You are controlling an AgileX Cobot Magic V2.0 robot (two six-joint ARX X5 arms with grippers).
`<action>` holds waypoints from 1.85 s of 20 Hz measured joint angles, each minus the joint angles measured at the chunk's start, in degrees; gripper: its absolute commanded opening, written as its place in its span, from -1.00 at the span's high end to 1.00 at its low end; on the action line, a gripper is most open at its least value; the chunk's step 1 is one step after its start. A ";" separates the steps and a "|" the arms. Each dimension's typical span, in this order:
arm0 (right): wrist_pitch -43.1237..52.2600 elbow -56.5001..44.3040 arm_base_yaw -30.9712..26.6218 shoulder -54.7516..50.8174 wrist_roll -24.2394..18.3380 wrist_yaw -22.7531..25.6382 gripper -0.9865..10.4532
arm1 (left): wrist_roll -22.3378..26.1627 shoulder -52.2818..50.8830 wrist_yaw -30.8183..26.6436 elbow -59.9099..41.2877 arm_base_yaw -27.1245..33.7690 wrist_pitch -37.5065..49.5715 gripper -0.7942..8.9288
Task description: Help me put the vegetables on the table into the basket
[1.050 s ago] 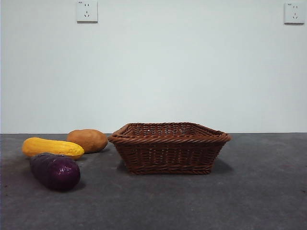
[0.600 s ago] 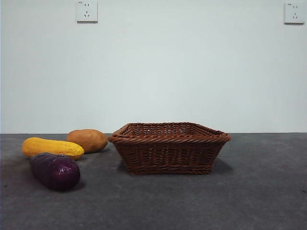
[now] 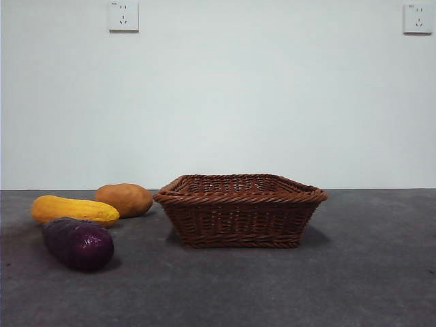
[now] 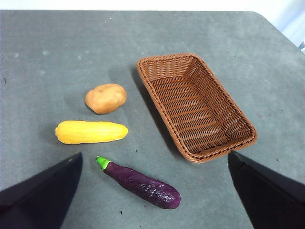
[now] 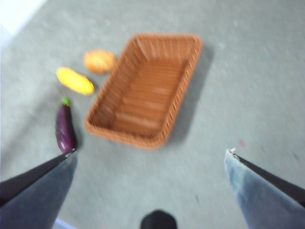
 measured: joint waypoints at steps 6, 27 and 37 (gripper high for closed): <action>13.35 2.93 1.99 16.39 6.43 -1.84 -0.27 | -0.02 3.30 -0.02 0.02 0.00 1.38 -0.54; 15.28 27.26 17.94 72.04 8.09 14.49 -0.15 | -0.04 10.32 -0.09 0.02 0.00 3.08 -0.54; 18.32 27.30 18.95 75.54 9.35 20.26 0.62 | -0.15 10.40 -0.13 0.02 0.00 3.08 -0.54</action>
